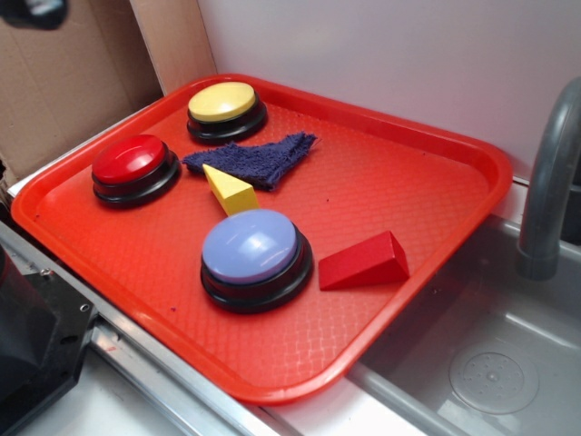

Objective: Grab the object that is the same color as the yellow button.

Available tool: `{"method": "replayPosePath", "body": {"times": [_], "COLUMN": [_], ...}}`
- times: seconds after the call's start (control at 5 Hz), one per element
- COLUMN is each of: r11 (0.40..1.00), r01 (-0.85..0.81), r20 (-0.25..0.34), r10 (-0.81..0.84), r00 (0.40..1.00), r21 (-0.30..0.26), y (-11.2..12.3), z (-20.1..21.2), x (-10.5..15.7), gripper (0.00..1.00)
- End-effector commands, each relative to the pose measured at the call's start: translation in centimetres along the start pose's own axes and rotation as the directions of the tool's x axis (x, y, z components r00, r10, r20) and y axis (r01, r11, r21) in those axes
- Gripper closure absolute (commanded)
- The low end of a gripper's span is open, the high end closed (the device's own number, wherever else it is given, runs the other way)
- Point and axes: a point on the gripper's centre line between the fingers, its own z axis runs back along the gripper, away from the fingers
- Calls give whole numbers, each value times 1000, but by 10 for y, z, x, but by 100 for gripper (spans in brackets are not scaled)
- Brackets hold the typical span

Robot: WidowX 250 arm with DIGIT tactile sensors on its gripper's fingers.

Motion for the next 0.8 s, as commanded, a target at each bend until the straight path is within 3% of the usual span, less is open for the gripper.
{"method": "replayPosePath", "body": {"times": [0.0,0.2,0.6], "r11": [914,829,796], "r01": [-404,-558,-605], "r20": [51,52,95], "r10": [406,560,602], "r00": [913,827,793], "r21": [-42,-44,3], "y": [8,10,-4], "z": [-38,-70,-127], "x": [34,51,79], "gripper": [0,0,0]}}
